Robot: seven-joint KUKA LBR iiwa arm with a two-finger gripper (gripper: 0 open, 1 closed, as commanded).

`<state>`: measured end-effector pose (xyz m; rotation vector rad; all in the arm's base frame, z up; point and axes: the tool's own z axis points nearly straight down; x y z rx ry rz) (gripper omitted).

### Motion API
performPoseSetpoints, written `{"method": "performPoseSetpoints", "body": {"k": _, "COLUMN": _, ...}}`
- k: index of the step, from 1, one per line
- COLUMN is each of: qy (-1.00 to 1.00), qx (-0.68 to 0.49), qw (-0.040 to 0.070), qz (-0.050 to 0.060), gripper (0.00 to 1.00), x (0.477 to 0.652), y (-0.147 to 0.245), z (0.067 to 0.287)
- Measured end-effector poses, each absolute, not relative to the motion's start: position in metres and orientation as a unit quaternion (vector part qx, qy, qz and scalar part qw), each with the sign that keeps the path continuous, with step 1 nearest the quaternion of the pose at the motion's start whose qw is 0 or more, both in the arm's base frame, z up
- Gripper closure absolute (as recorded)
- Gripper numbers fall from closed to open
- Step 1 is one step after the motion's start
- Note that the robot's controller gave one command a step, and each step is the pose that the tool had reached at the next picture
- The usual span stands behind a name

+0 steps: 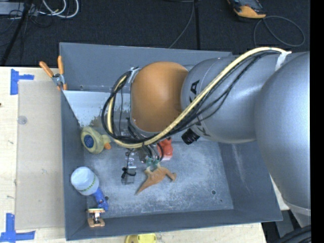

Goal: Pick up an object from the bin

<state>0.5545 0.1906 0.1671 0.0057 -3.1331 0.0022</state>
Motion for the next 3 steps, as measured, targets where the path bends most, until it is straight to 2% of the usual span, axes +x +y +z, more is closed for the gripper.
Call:
{"method": "performPoseSetpoints", "body": {"k": 1, "qy": -1.0, "qx": -0.001, "qw": 0.001, "qz": 0.0, "gripper": 0.0, "x": 0.556, "y": 0.189, "z": 0.172}}
{"method": "performPoseSetpoints", "body": {"k": 2, "qy": -0.999, "qx": 0.046, "qw": 0.002, "qz": 0.0, "gripper": 0.0, "x": 0.541, "y": 0.14, "z": 0.124}}
{"method": "performPoseSetpoints", "body": {"k": 3, "qy": -0.996, "qx": 0.093, "qw": 0.002, "qz": 0.0, "gripper": 0.0, "x": 0.559, "y": 0.068, "z": 0.15}}
